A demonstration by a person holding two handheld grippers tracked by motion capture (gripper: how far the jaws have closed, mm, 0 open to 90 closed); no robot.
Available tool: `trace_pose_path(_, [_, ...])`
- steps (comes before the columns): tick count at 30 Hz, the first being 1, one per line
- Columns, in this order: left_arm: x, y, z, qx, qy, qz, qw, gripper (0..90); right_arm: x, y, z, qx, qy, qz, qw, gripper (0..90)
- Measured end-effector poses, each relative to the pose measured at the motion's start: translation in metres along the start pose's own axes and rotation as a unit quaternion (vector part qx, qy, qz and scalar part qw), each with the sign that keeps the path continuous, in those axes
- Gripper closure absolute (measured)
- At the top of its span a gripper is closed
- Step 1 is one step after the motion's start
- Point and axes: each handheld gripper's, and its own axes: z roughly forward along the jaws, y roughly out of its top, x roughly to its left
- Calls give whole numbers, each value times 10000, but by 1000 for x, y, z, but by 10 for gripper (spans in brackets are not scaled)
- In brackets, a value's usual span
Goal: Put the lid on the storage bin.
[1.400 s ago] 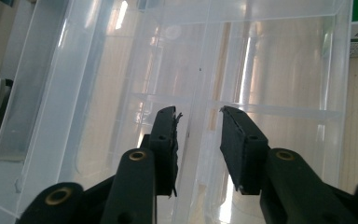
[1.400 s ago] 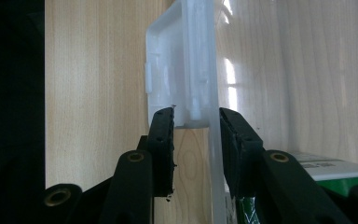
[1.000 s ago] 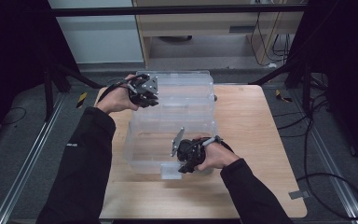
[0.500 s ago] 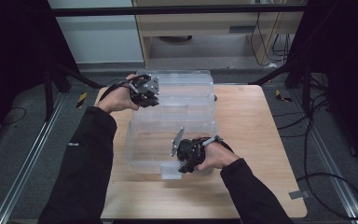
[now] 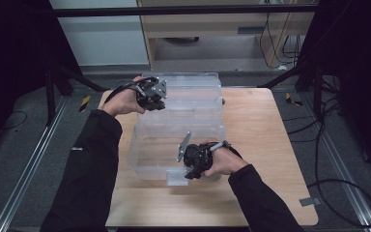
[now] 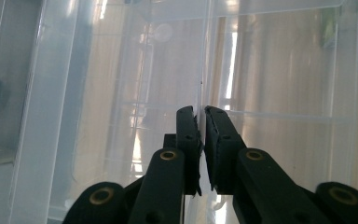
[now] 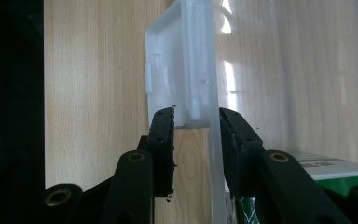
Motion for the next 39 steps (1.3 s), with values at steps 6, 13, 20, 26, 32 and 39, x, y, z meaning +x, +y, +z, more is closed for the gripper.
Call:
trace_pose_path(6, [-3, 3, -4, 65, -24, 78, 9999, 869, 0, 0, 0, -25, -22, -22, 10000, 681])
trace_pose_path(13, [-10, 7, -11, 50, -106, 173, 9998, 881, 0, -1, 1, -65, -39, -38, 10000, 683])
trace_pose_path(20, [-22, 7, -20, -28, -86, 273, 9996, 884, 2, -1, 1, -50, -71, -52, 9999, 684])
trace_pose_path(26, [-34, 9, -26, -59, -125, 321, 9994, 884, 3, -2, 1, -77, -79, -70, 9999, 685])
trace_pose_path(32, [-42, 8, -30, -110, -136, 313, 9994, 886, 4, -2, 1, -64, -91, -62, 9999, 684])
trace_pose_path(39, [-53, 9, -33, -110, -156, 338, 9992, 887, 3, -1, 1, -74, -112, -92, 9999, 684])
